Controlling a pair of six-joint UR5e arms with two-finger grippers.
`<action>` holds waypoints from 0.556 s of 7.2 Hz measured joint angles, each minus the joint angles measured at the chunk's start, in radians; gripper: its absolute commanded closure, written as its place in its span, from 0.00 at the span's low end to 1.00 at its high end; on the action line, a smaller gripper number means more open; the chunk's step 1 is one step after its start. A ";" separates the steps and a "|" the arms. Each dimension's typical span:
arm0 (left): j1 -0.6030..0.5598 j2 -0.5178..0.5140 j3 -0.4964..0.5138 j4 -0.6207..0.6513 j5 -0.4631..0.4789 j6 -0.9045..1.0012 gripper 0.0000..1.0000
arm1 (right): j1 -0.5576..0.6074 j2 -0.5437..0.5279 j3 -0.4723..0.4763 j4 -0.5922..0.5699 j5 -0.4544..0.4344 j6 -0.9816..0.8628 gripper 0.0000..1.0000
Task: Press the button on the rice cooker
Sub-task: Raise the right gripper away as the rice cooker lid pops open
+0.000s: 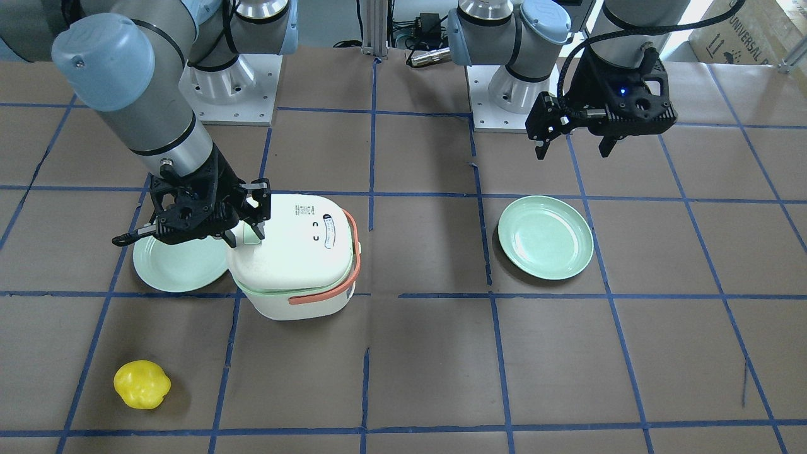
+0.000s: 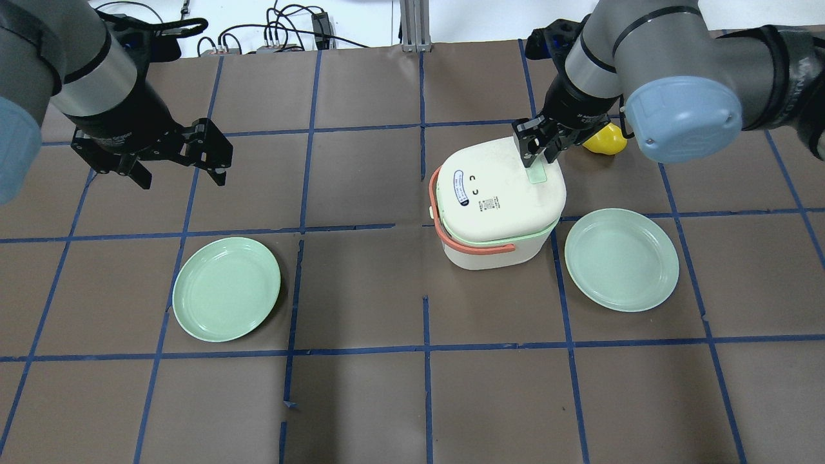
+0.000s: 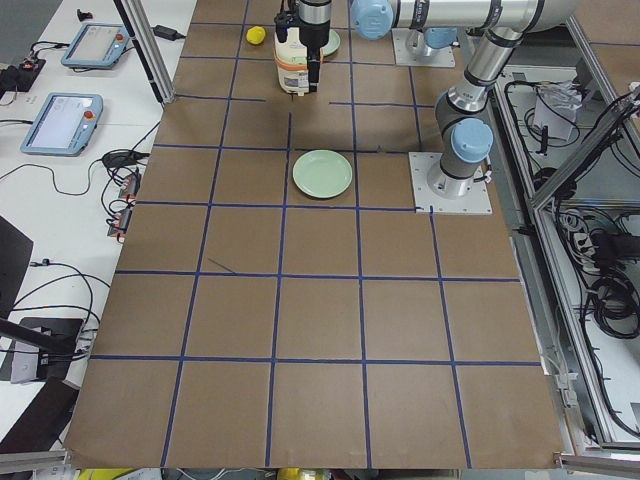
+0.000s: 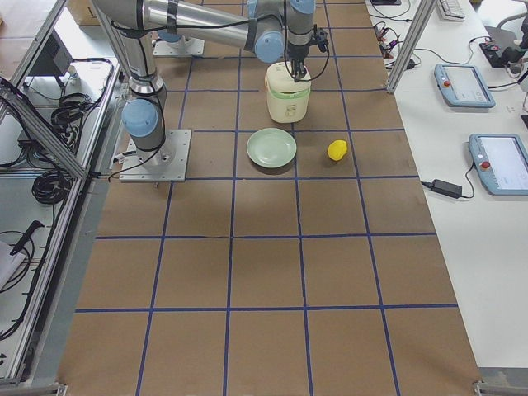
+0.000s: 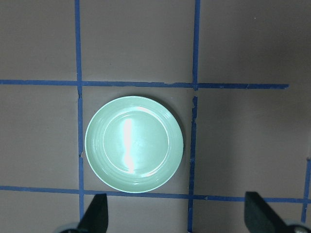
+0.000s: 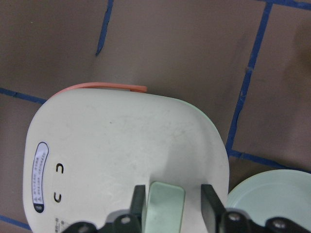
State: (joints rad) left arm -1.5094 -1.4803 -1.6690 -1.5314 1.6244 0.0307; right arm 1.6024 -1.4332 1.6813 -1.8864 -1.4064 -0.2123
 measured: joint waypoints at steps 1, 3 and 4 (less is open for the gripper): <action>0.000 0.000 0.000 0.000 0.000 0.000 0.00 | 0.000 -0.016 -0.007 0.000 -0.011 0.008 0.01; 0.000 0.000 0.000 0.000 0.000 0.000 0.00 | 0.001 -0.060 -0.022 0.000 -0.077 0.051 0.01; 0.000 0.000 0.000 0.000 0.000 0.000 0.00 | 0.000 -0.084 -0.027 -0.001 -0.102 0.093 0.01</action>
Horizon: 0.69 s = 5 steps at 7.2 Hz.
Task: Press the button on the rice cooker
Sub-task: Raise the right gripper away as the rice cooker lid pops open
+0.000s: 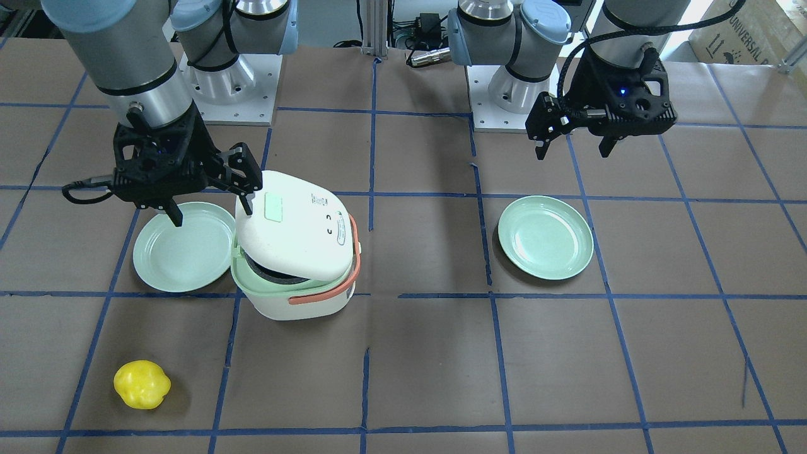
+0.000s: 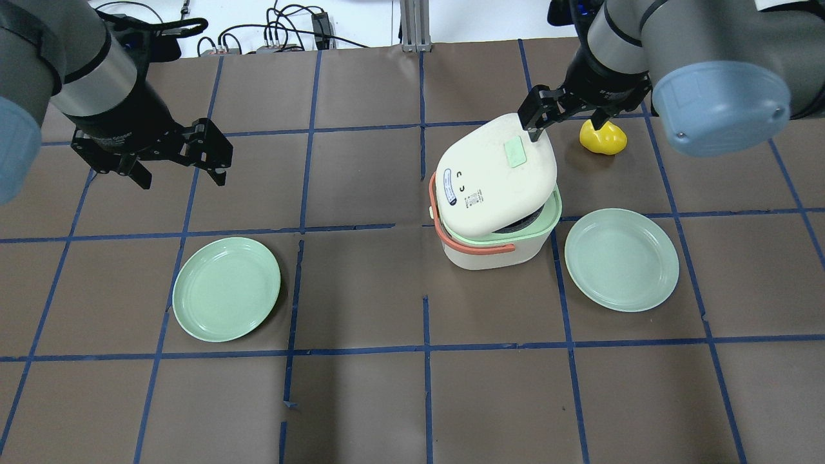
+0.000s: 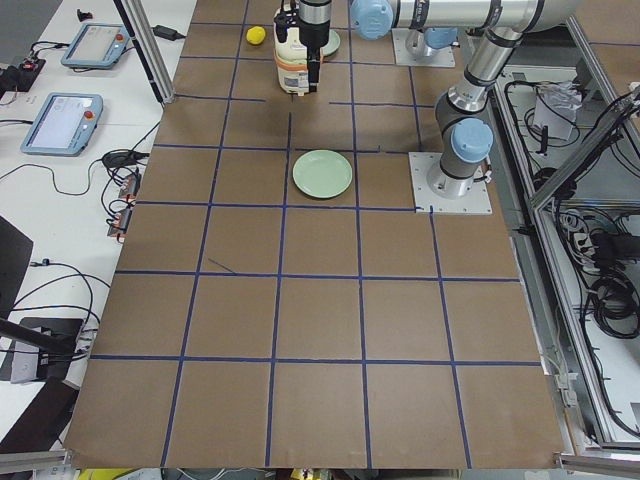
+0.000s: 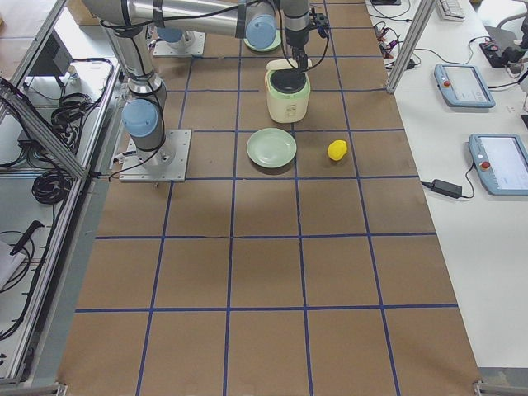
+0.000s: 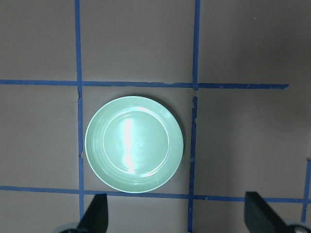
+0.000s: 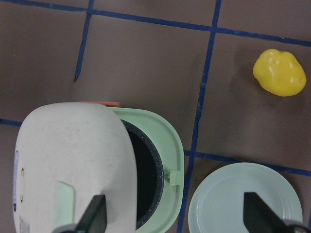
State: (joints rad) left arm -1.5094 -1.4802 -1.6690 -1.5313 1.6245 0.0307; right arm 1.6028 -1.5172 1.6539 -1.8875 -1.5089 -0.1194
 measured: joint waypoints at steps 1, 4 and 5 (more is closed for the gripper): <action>0.000 0.000 0.000 0.000 0.000 0.000 0.00 | -0.001 -0.020 0.001 -0.001 -0.022 0.032 0.01; 0.000 0.000 0.000 -0.001 0.000 0.000 0.00 | -0.024 -0.085 0.008 0.014 -0.057 0.099 0.00; 0.000 0.000 0.000 -0.001 0.000 0.000 0.00 | -0.029 -0.092 0.011 0.030 -0.056 0.128 0.00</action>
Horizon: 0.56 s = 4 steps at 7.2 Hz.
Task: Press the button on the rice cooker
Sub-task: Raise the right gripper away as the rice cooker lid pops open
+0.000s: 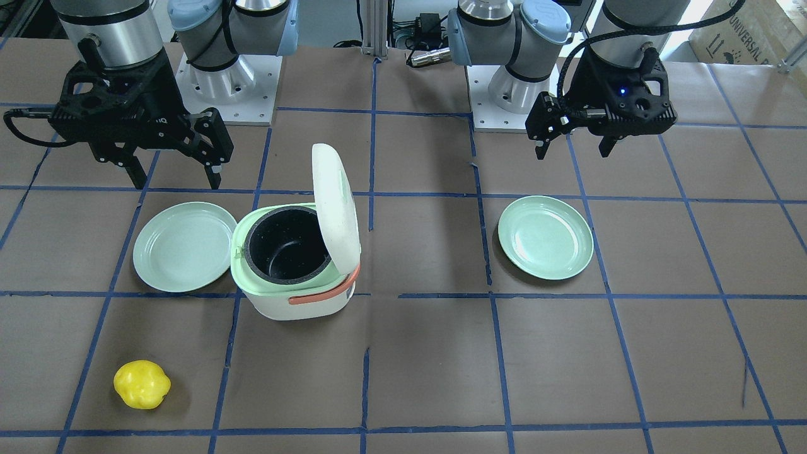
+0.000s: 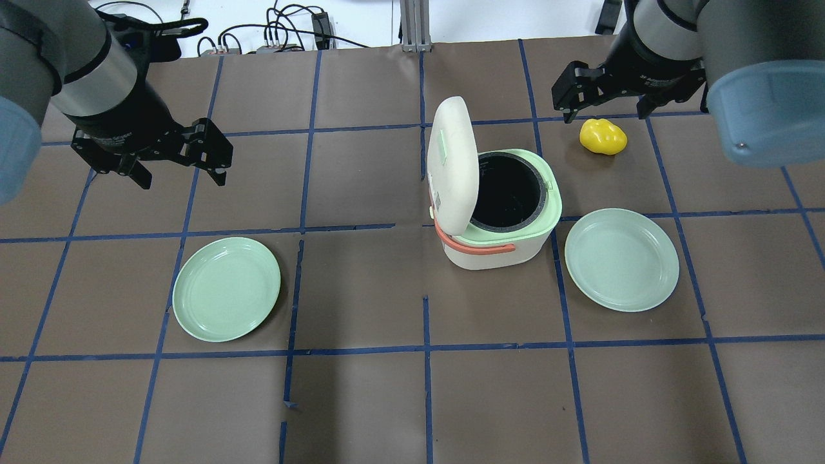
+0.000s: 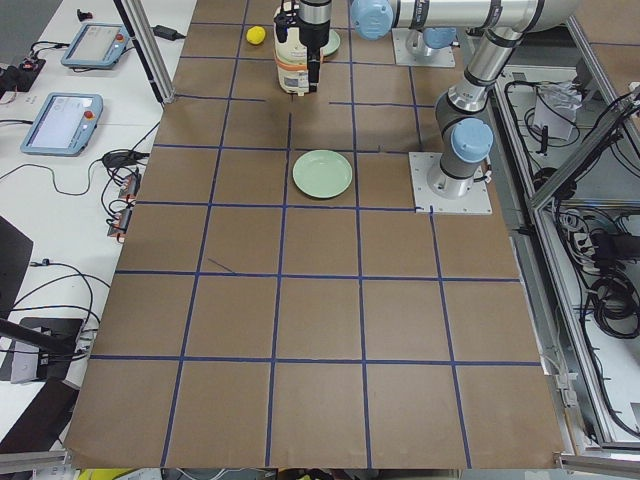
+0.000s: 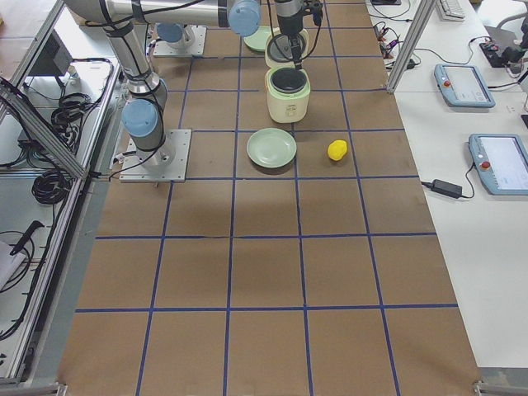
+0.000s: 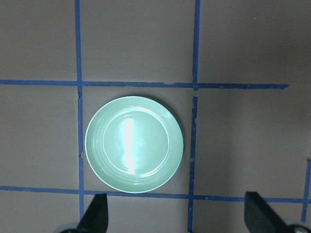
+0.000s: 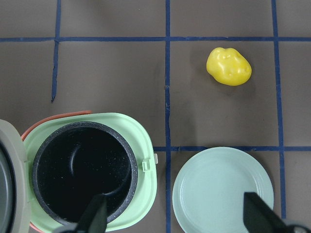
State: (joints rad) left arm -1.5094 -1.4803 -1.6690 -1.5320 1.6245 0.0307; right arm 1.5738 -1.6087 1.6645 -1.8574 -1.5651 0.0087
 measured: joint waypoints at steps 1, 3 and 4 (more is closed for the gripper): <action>0.000 0.000 0.000 0.001 0.000 0.000 0.00 | -0.002 -0.001 0.001 0.008 0.000 0.008 0.00; 0.000 0.000 0.000 0.001 0.000 0.000 0.00 | -0.003 0.002 0.001 0.015 0.004 -0.005 0.00; 0.000 0.000 0.000 0.001 0.000 0.000 0.00 | -0.003 0.002 0.001 0.025 0.002 -0.011 0.00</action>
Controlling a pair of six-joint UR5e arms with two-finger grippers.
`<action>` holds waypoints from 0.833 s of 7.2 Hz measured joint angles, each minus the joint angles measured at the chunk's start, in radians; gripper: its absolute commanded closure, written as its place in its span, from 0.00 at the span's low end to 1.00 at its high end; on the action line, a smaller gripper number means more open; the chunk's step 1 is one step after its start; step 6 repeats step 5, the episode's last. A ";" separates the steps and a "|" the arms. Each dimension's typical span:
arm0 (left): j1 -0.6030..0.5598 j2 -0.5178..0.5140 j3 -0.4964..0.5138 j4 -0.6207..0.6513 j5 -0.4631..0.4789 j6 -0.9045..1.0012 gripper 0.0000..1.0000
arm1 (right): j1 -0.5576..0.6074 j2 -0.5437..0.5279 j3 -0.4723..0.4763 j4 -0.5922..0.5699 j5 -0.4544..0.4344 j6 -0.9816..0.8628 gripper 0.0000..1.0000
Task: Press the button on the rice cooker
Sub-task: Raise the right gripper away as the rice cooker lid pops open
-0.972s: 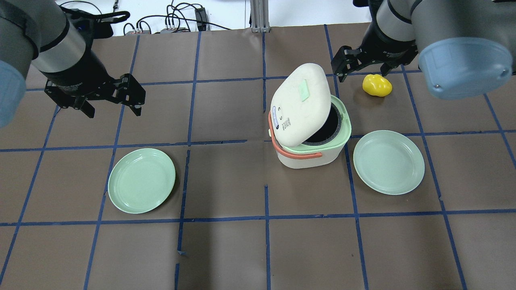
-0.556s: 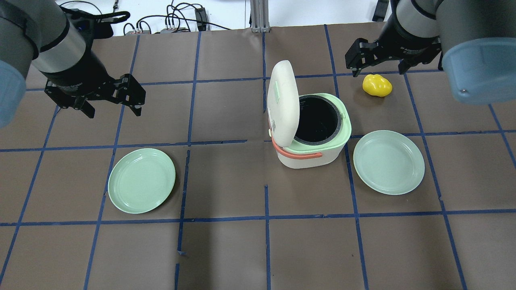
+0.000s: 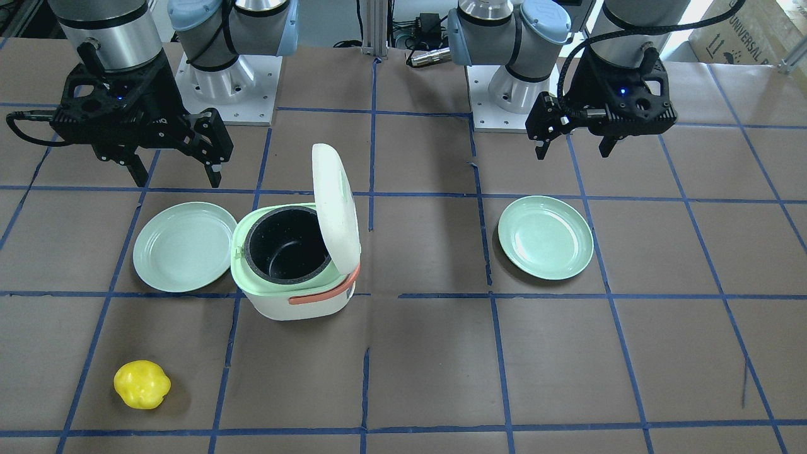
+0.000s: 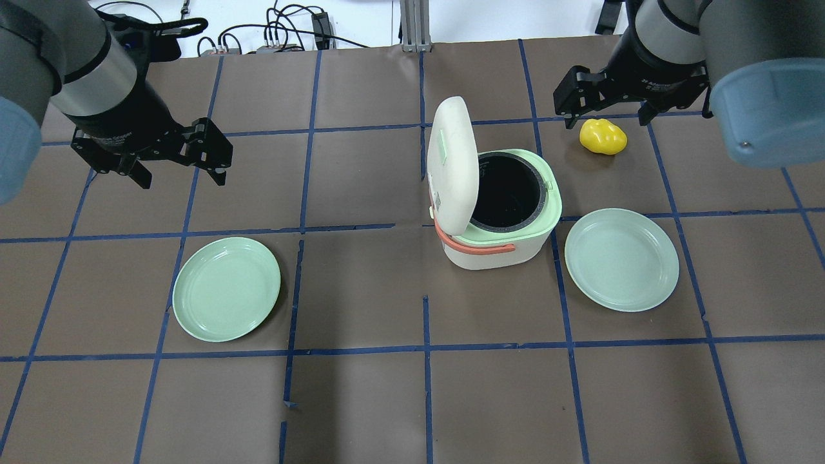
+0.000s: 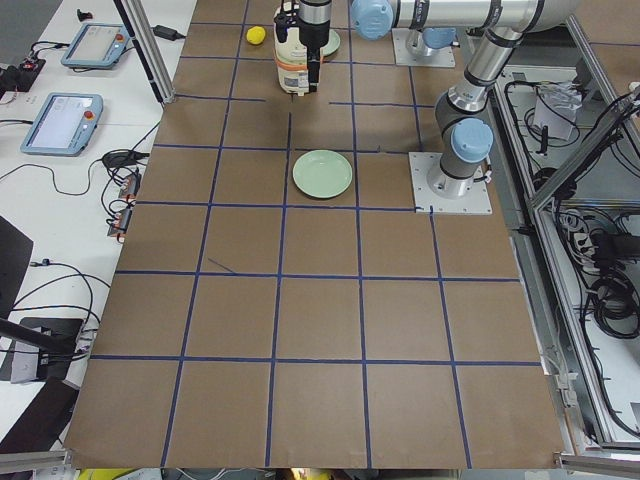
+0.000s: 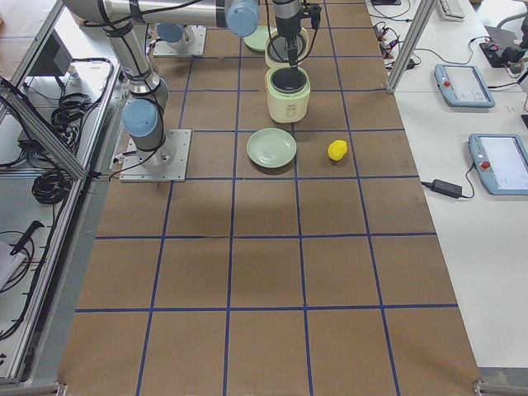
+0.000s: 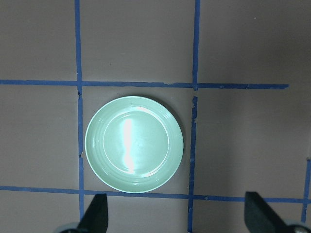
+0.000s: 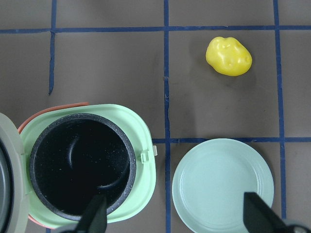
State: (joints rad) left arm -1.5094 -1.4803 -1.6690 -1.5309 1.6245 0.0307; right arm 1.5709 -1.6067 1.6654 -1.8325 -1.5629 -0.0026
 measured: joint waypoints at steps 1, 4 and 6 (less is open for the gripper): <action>0.000 0.000 0.000 0.000 0.000 0.000 0.00 | 0.000 0.000 0.000 0.022 0.000 -0.003 0.00; 0.000 0.000 0.000 0.000 0.000 0.000 0.00 | 0.000 -0.001 -0.002 0.069 0.004 -0.005 0.00; 0.000 0.000 0.000 0.000 0.000 0.000 0.00 | 0.000 -0.001 -0.002 0.070 0.003 -0.005 0.00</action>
